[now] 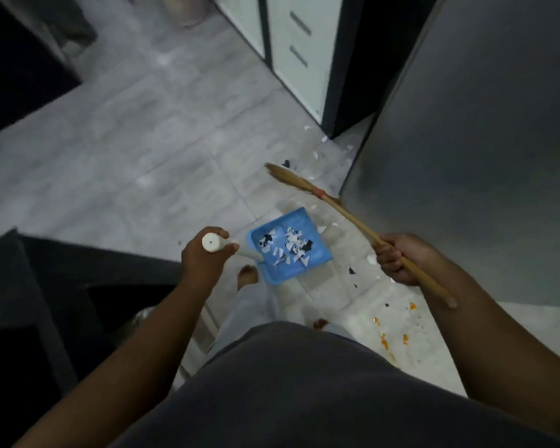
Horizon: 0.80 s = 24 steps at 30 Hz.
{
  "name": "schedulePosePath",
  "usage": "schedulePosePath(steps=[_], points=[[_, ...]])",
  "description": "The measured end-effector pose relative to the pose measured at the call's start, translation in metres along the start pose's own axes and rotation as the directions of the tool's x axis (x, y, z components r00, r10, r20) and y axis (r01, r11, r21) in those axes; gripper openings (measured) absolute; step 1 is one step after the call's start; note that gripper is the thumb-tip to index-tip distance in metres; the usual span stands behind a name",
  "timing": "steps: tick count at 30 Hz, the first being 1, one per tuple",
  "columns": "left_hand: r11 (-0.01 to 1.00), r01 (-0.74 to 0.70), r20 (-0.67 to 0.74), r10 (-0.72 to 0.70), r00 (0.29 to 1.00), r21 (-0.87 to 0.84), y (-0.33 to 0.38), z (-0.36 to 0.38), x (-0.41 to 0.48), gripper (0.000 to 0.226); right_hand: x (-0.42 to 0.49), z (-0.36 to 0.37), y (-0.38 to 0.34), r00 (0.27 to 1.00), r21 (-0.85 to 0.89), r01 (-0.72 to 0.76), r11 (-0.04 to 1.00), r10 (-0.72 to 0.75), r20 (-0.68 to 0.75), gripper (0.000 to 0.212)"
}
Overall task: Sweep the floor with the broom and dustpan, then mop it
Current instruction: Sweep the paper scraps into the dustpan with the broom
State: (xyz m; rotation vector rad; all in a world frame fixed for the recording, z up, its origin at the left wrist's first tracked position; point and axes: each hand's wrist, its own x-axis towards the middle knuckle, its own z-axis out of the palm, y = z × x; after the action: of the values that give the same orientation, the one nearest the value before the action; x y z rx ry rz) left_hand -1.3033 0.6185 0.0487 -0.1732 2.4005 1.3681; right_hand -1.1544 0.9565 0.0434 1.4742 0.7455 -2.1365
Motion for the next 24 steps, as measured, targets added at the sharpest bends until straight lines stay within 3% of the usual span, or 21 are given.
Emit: schedulePosePath(steps=[4,8,17,21,24], points=[[0.984,-0.148,0.24,0.12,0.963,0.101,0.023,-0.016,0.066,0.027,-0.004,0.029,0.021,0.999,0.308,0.019,0.951,-0.03,0.029,0.04],[0.98,-0.182,0.429,0.13,0.894,0.083,0.056,-0.015,0.124,0.028,-0.01,0.05,0.052,0.995,0.524,0.075,0.848,-0.102,0.022,0.039],[0.902,-0.402,0.62,0.226,0.752,0.159,0.086,0.036,0.15,0.034,-0.022,0.03,0.115,0.984,0.693,0.177,0.699,-0.14,-0.111,0.04],[0.89,-0.423,0.679,0.205,0.705,0.171,0.095,0.06,0.148,0.03,-0.025,0.011,0.143,0.981,0.717,0.193,0.67,-0.117,-0.155,0.042],[0.865,-0.458,0.728,0.179,0.662,0.203,0.107,0.083,0.152,0.03,-0.026,0.007,0.17,0.973,0.772,0.227,0.593,-0.113,-0.2,0.039]])
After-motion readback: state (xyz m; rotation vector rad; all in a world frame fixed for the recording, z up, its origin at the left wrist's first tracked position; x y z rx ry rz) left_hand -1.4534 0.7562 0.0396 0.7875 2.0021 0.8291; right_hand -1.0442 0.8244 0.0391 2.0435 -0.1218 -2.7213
